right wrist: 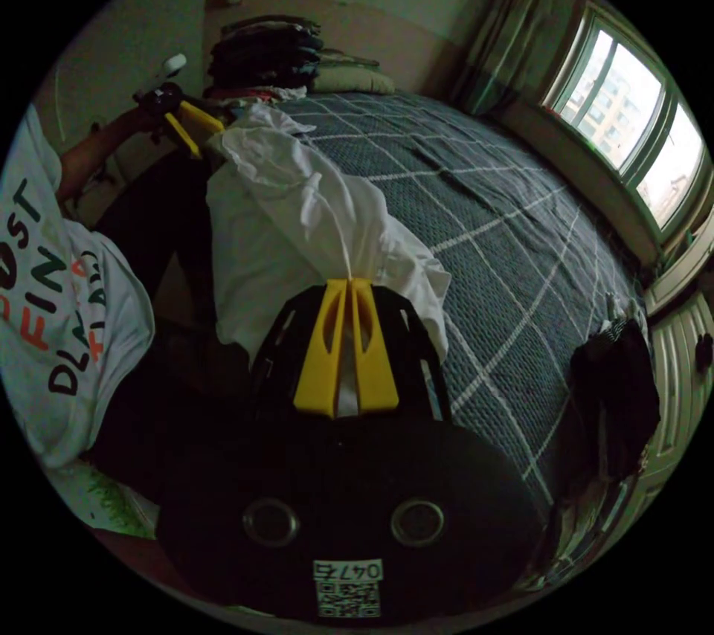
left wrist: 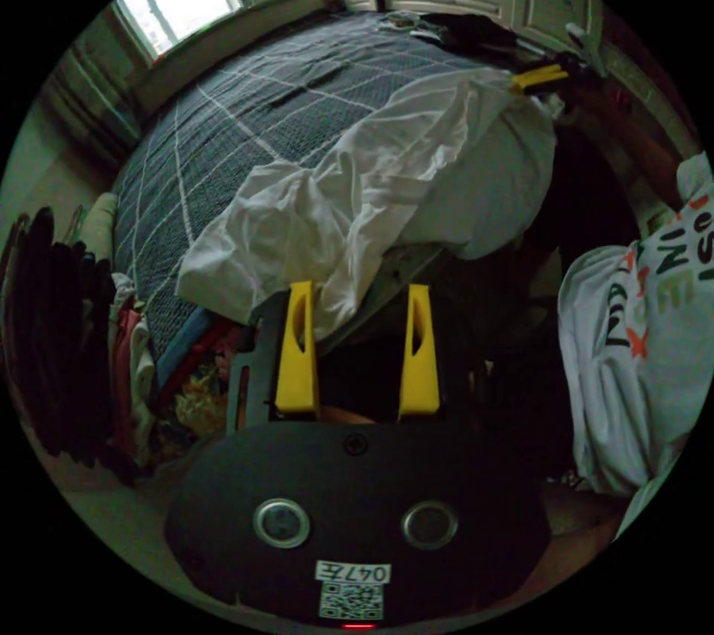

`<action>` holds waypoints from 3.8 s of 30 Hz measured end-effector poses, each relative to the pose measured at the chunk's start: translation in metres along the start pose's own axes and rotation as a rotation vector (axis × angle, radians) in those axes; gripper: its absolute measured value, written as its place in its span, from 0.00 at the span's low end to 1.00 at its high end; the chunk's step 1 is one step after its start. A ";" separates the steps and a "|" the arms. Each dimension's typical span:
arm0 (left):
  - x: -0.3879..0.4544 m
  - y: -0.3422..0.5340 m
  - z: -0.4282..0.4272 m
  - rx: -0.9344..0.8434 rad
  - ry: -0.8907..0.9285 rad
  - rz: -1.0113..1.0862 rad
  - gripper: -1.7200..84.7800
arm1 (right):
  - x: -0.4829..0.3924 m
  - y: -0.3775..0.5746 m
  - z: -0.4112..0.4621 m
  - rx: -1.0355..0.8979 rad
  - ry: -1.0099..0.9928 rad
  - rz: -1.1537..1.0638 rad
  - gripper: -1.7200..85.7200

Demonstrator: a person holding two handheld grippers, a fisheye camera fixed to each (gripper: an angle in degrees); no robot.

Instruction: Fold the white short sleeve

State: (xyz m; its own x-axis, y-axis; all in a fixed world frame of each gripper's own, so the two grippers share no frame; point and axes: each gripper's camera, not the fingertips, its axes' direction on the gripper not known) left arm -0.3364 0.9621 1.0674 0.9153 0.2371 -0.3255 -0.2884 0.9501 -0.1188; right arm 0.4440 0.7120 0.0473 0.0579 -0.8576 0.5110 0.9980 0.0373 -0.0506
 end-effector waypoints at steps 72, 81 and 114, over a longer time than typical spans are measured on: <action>0.125 -0.049 -0.272 0.151 -0.298 0.077 0.01 | 0.066 -0.018 -0.109 0.088 0.221 -0.018 0.02; 0.064 -0.090 -0.408 0.409 -0.412 -0.154 0.01 | 0.093 -0.077 -0.207 0.111 0.360 -0.031 0.02; -0.105 -0.515 -0.549 0.273 -0.621 -0.075 0.01 | 0.359 -0.309 -0.257 0.076 0.694 0.044 0.02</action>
State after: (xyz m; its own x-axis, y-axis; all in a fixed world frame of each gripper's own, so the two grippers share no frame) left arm -0.4379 0.3363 0.6474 0.9452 0.1630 0.2830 -0.2109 0.9663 0.1477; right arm 0.1501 0.2612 0.0259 0.0949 -0.9829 -0.1576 0.9955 0.0938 0.0144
